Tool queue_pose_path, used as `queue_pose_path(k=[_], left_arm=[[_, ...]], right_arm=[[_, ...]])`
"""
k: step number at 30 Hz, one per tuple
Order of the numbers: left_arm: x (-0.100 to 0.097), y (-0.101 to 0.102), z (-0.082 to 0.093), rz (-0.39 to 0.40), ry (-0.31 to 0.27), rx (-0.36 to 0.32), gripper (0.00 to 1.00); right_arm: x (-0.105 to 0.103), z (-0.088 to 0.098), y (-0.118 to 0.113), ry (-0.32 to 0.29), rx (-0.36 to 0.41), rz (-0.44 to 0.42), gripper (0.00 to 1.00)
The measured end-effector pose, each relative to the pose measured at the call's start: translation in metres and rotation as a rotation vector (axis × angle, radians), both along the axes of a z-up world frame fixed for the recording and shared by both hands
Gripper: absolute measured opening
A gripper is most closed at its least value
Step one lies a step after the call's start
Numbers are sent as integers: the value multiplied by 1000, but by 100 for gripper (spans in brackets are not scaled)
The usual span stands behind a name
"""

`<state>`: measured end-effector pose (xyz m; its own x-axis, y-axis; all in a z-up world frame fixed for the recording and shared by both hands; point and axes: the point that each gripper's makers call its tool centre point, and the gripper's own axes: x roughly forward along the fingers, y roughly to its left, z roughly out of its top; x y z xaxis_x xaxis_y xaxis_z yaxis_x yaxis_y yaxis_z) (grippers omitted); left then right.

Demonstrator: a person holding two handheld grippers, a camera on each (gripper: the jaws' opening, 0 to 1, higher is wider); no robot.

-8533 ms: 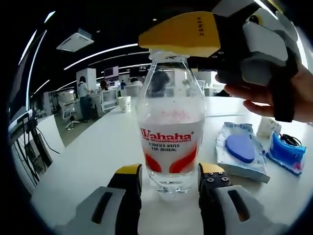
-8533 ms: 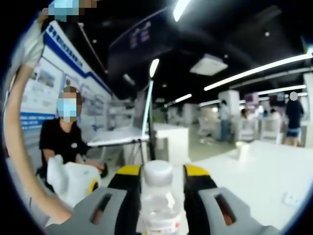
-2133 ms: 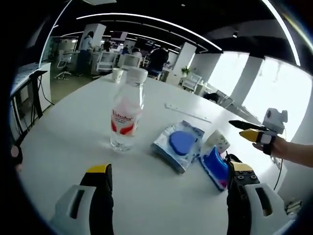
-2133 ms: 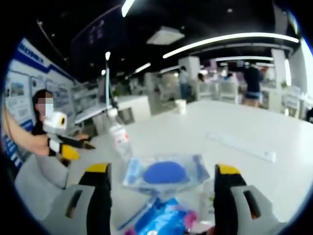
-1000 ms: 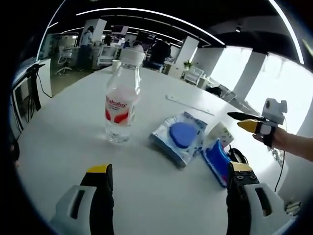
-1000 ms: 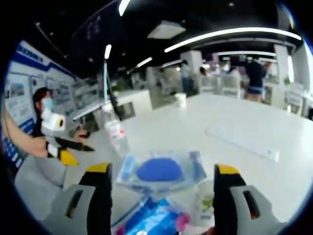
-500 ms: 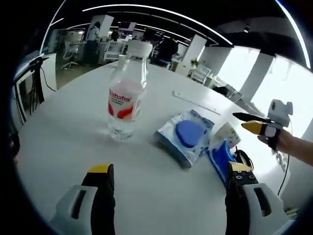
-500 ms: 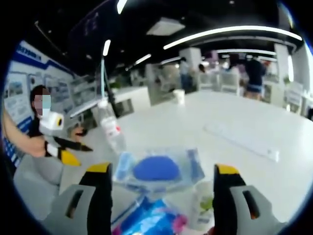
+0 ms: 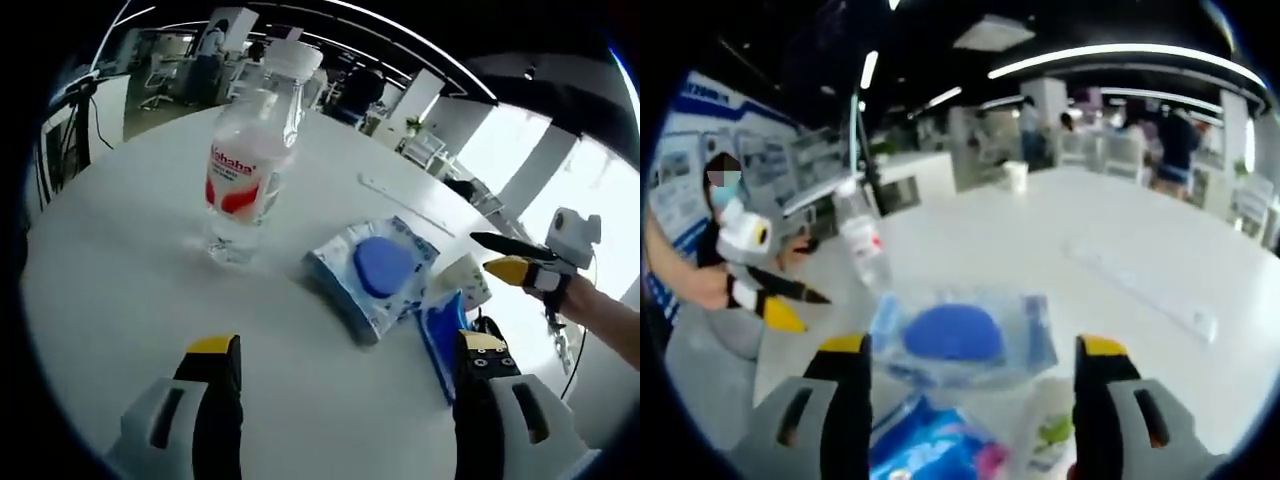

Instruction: Arrange the tabletop items into an orderly group along one side of the table until the central work area is clear of visible clutter.

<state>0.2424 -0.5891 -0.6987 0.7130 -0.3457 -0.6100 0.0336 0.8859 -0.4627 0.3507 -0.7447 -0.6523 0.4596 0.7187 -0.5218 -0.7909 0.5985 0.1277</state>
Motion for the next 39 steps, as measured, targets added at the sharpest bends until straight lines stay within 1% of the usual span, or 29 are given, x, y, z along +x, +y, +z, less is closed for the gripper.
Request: queue_pose_path(k=[5,8,10,12,13,15,16,17,21,24,28,30,32,35,38,39], left_arm=[[6,0,1,9,1,-8,83],[6,-1,-1,41,18,-51,83],[7,-2,-1,53,23,-65,81],[9,-6,-1,61,27,-93,79],[10,-10,-3,58,32,-110,78],[14,-20,-4,39,38,-178,76],[16,-22,-9,26,52,-176,76],[18,-24,-13,18,61,-173,76],[23,-26,-10,20,47,-174,75],[27,-28,-12,32,56,-198,73],[33,-30,-12,39,51,-232,67],[35,-31,-11,45,50,-241,65],[38,-31,-12,46,52,-236,62],[40,-31,-14,51,50,-227,59],[42,-30,-16,71,46,-228,55],[41,-30,-17,73,48,-224,52]], right_arm=[[6,0,1,15,14,-11,75],[12,0,1,16,4,-12,74],[15,-1,0,21,-2,-12,73],[20,-4,-1,49,-3,-15,73],[23,-7,-2,75,-5,-24,72],[26,-14,-5,105,-33,-36,69],[29,-15,-6,103,-38,-42,69],[31,-16,-7,115,-41,-51,69],[34,-17,-6,128,-40,-47,69],[37,-23,-6,143,-64,-37,69],[42,-26,-7,164,-67,-52,69],[45,-32,-7,191,-69,-61,69],[49,-38,-8,201,-83,-61,69],[55,-51,-7,238,-92,-75,67],[59,-57,-7,245,-102,-84,64],[60,-58,-5,250,-99,-84,63]])
